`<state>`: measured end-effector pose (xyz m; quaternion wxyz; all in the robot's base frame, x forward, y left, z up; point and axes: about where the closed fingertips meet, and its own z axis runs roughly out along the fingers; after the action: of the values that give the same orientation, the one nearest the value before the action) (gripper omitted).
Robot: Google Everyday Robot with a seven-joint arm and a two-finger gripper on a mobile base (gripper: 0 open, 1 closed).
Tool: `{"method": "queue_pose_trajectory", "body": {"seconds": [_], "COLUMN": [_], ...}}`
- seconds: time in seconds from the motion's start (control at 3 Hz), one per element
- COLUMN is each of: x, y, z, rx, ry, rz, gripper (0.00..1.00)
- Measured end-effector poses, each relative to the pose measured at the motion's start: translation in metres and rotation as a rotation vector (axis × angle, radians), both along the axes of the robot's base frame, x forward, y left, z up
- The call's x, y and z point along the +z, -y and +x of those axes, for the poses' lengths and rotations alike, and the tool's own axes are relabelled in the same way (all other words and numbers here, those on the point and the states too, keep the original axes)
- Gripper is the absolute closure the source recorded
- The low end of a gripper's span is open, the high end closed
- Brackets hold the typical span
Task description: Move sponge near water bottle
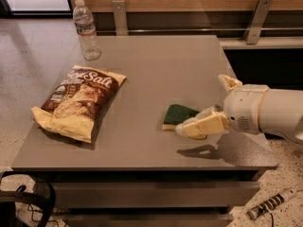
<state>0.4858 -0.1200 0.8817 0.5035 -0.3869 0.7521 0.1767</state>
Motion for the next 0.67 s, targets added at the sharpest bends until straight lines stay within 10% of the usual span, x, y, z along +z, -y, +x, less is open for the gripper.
{"method": "queue_pose_trajectory", "body": {"seconds": [0.67], "x": [-0.057], "y": [0.001], "z": [-0.015], "rx": [-0.022], "ry": [-0.102], "rz": [0.088], "gripper": [0.01]}}
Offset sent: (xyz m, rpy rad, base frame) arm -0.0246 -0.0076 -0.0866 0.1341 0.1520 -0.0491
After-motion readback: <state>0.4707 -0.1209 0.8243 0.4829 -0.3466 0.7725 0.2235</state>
